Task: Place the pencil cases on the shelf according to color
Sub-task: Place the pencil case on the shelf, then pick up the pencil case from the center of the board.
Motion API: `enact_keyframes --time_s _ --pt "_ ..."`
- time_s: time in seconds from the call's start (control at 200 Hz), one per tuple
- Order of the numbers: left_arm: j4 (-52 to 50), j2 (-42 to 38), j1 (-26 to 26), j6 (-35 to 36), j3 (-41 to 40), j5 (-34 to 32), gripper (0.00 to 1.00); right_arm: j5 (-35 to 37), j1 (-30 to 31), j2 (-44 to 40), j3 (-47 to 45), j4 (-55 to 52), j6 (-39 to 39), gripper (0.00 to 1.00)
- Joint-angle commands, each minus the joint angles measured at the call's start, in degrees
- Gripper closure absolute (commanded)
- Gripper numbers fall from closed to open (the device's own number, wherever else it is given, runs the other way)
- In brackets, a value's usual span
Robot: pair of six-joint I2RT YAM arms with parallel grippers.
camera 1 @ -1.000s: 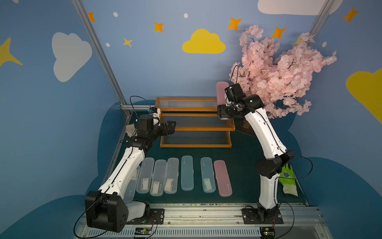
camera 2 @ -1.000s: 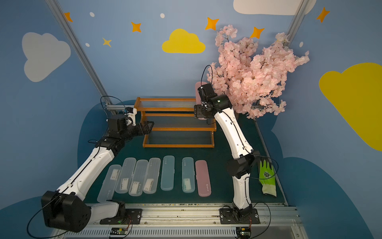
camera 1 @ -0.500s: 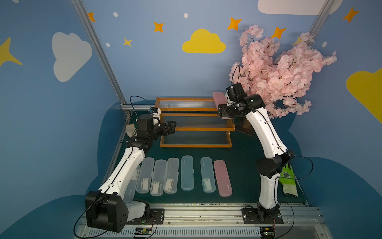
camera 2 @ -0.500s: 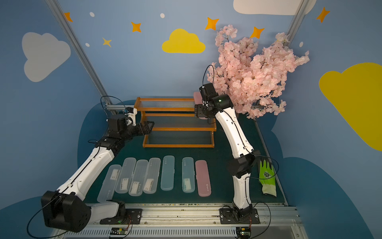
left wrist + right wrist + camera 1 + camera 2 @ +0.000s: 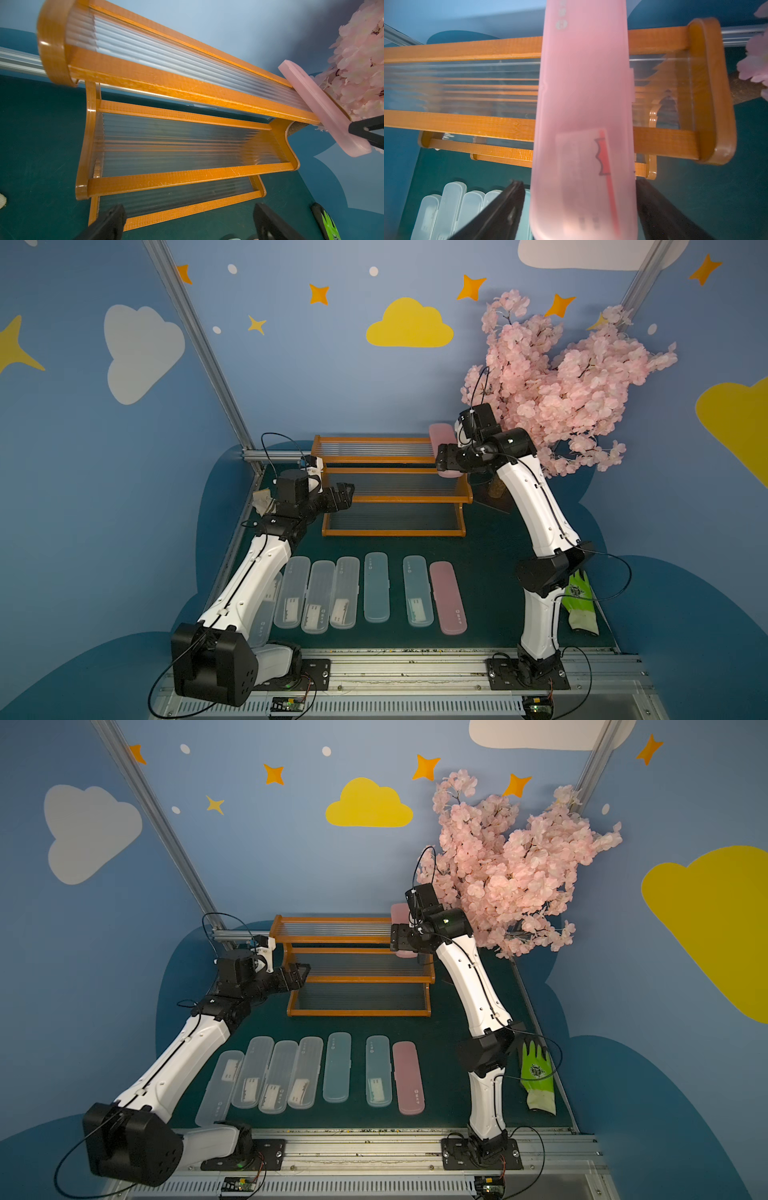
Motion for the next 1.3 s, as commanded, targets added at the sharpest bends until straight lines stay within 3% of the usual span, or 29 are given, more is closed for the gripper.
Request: enact_keyframes --time_s 0.0,0.14,0.285,0.406,0.546,0.681,0.826,0.946,1.141,1.297 --pt "0.18 0.55 -0.17 0.24 0.01 0.86 0.0 -0.95 -0.19 -3.39 1.04 2.02 0.51 0.04" --pt "-0.08 0.4 -0.18 1.08 0.08 0.3 0.0 -1.02 -0.14 -5.4 0.49 2.43 -0.72 0.01" --pt "-0.35 -0.15 -0.18 2.26 -0.24 -1.32 0.0 3.48 0.6 -11.66 -7.22 6.4 -3.62 0.01" --pt "0.56 -0.5 -0.25 2.71 -1.02 -0.69 0.0 7.51 1.75 -20.41 -20.91 12.84 -5.55 0.01" --pt "1.16 -0.8 -1.4 3.59 -1.56 -0.85 0.0 -1.45 0.97 -32.48 -38.82 19.27 -5.28 0.01" --pt "2.11 -1.67 -5.11 6.49 -2.42 -0.32 0.0 -4.31 1.32 -42.78 -52.96 18.79 -4.54 0.01" --pt "2.74 -4.23 -10.6 10.06 -4.47 -7.14 0.0 -4.34 2.82 -55.73 -67.73 19.2 -1.12 0.02" --pt "4.29 -5.78 -12.23 11.02 -6.23 -10.51 0.0 -5.32 4.44 -63.23 -78.68 18.81 2.42 0.02" --pt "3.26 -4.78 -12.39 12.27 -5.87 -15.93 0.0 -5.47 7.18 -62.85 -87.36 15.16 7.92 0.06" --pt "3.6 -3.98 -12.34 12.2 -6.11 -14.57 0.0 -6.99 11.36 -59.78 -94.42 18.42 13.88 0.05"
